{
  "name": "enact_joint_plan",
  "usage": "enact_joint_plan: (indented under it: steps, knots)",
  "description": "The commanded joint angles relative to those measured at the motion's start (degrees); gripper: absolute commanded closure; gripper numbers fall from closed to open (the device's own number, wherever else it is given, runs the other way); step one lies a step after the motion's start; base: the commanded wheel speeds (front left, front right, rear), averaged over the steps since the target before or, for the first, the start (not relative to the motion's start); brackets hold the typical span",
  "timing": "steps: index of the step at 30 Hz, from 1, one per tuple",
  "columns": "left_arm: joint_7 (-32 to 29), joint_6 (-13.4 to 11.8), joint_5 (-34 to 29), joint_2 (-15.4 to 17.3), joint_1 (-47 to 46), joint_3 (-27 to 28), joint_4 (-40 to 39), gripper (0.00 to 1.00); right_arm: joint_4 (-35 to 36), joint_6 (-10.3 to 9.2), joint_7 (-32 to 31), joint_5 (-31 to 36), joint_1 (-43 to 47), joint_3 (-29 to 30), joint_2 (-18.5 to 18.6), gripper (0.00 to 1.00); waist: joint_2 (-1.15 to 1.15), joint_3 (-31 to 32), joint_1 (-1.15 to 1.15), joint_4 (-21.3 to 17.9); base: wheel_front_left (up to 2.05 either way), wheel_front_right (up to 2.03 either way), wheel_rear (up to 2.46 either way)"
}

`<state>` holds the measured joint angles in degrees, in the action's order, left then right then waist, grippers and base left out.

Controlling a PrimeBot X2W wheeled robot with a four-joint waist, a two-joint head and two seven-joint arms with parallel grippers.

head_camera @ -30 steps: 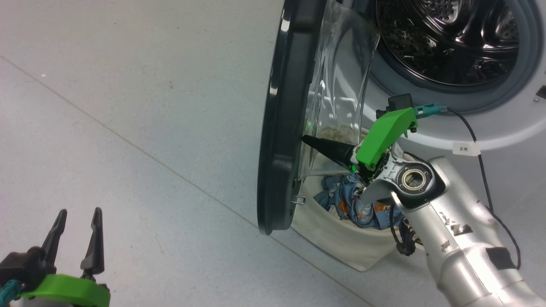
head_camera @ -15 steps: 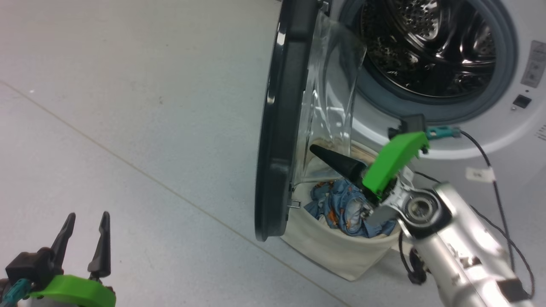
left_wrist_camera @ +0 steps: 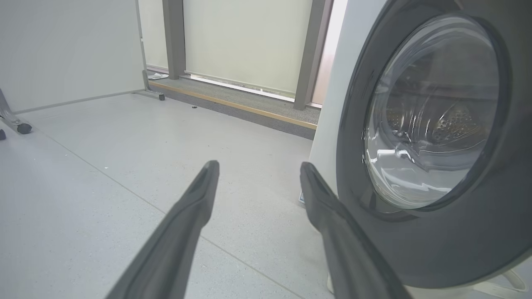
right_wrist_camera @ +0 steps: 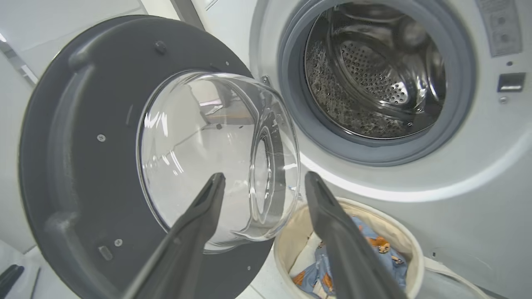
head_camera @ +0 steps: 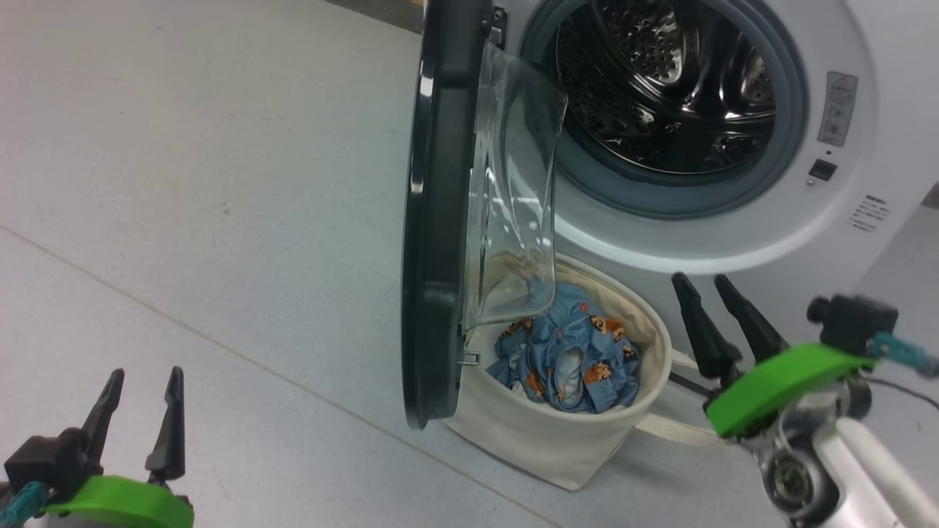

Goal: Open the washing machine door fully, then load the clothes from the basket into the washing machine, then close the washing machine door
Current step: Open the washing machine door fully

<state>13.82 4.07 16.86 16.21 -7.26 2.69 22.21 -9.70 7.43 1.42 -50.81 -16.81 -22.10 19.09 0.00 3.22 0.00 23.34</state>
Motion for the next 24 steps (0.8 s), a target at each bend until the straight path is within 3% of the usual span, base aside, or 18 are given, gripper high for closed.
enact_joint_plan:
  steps: [1,9,14,24]
  knots:
    - [0.7,-0.1,0.4,2.0,-2.1,2.0,-2.2,0.0,1.3,0.06,2.7,2.9,0.2,0.0,1.0,0.0,0.0,0.2,0.0,-0.3,0.0,0.0,0.0]
    - [0.8,0.0,0.2,2.0,-1.9,1.1,-2.7,0.0,-3.3,0.06,12.0,15.8,7.4,3.0,-0.2,0.0,0.0,0.5,0.0,-0.7,0.0,0.0,0.0]
    - [0.9,0.1,0.3,1.8,-1.8,0.6,-2.4,0.0,-3.4,0.06,13.3,18.8,9.9,4.1,-2.9,0.0,0.0,0.5,0.0,-1.4,0.0,0.0,0.0]
    - [1.0,-0.1,0.5,1.9,-1.9,0.2,-2.1,0.0,-4.9,0.06,13.5,24.1,10.4,5.0,-3.2,0.0,0.0,0.7,0.0,-2.1,0.0,0.0,0.0]
